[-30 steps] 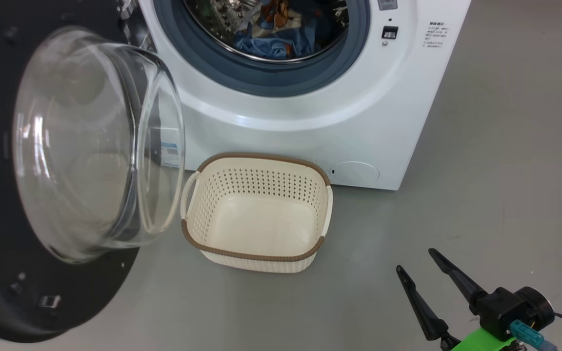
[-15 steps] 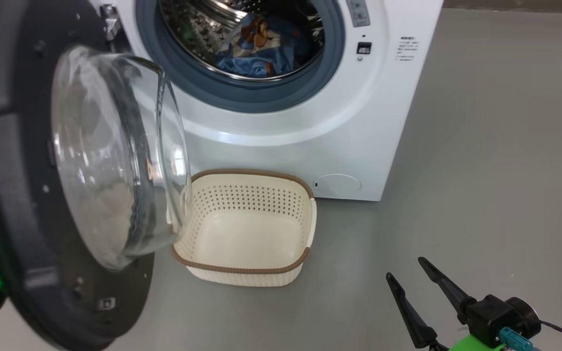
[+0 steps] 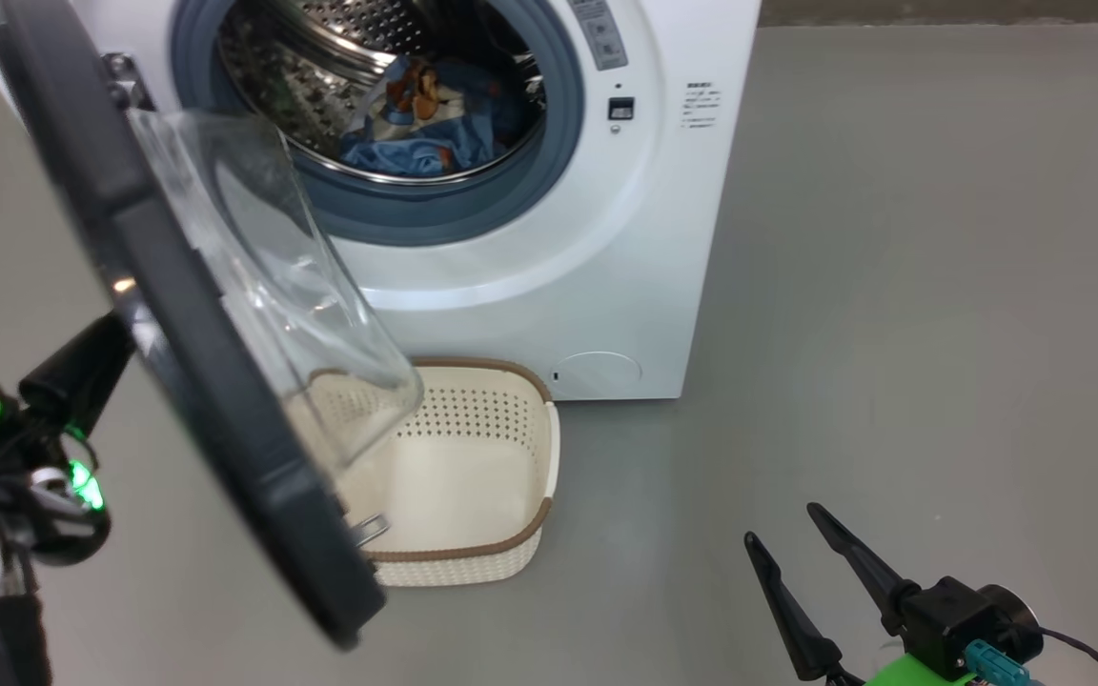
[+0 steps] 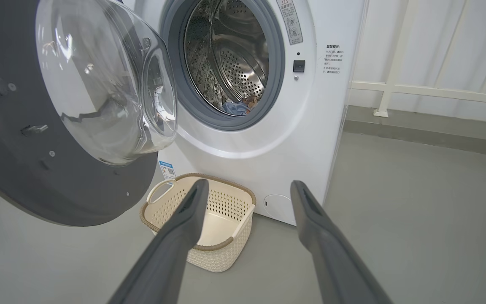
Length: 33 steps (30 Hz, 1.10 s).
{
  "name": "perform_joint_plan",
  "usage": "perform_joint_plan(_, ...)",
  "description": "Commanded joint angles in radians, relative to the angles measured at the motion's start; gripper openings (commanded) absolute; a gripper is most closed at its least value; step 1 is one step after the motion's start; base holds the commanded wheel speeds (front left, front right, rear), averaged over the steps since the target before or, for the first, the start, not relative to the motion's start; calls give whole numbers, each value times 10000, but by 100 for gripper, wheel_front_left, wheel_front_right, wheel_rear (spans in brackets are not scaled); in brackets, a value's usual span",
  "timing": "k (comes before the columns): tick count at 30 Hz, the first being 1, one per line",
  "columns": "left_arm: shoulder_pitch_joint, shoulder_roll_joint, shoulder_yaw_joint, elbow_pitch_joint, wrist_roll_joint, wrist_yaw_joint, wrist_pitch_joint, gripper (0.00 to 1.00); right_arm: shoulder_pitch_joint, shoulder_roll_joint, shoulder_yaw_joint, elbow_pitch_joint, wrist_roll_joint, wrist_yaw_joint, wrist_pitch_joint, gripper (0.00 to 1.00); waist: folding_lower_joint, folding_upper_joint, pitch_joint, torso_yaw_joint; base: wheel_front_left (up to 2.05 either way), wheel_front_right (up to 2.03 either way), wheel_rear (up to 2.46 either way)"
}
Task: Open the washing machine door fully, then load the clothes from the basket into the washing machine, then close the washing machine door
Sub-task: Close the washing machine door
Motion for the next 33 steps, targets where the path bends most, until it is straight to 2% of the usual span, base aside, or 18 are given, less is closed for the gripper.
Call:
perform_joint_plan(1, -673, 62, -31, -298, -36, -166, -29, 0, -98, 13, 162, -200, -72, 16, -48, 100, 0, -1, -68, -248, 0, 0, 0)
perform_joint_plan(14, -1417, -309, -861, 1086, 22, -744, -1005, 0, -228, 147, 131, -166, -66, 16, -48, 100, 0, -1, -145, -882, 0, 0, 0)
perform_joint_plan(33, -2247, -211, -1346, 3486, 480, -1941, -2020, 0, -183, 162, 95, -134, -88, 16, -48, 100, 0, -1, -396, -1222, 0, 0, 0)
